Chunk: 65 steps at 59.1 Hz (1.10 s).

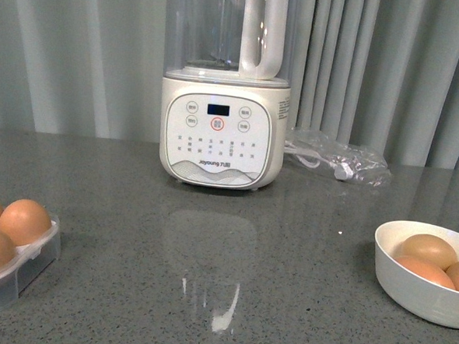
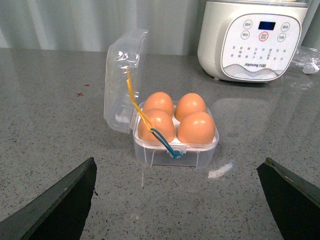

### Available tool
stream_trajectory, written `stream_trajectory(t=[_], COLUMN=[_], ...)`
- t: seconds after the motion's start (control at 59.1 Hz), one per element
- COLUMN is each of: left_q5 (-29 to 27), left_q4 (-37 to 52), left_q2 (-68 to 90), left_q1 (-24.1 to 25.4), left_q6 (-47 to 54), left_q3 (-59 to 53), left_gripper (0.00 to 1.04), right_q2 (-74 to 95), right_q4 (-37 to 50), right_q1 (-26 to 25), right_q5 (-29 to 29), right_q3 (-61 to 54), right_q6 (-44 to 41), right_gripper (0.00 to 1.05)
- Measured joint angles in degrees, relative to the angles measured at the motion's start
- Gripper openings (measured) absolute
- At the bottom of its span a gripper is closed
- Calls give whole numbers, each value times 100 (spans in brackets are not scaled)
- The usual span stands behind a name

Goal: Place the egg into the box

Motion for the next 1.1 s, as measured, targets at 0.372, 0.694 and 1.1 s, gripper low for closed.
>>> stream_trajectory(t=[0.372,0.694,1.1], left_q5=[0,0,0], left_q4=[0,0,0], left_q2=[0,-2,-2], left_q1=[0,0,0], left_q6=[0,0,0], left_q3=[0,0,0], left_gripper=[98,98,98], right_q2=[-581,-1569,-1574], right_q4=[-579,-1611,-1611], right_q1=[0,0,0], right_q5=[0,0,-2], right_q3=[0,2,2], right_q6=[0,0,-2], right_gripper=[3,3,58])
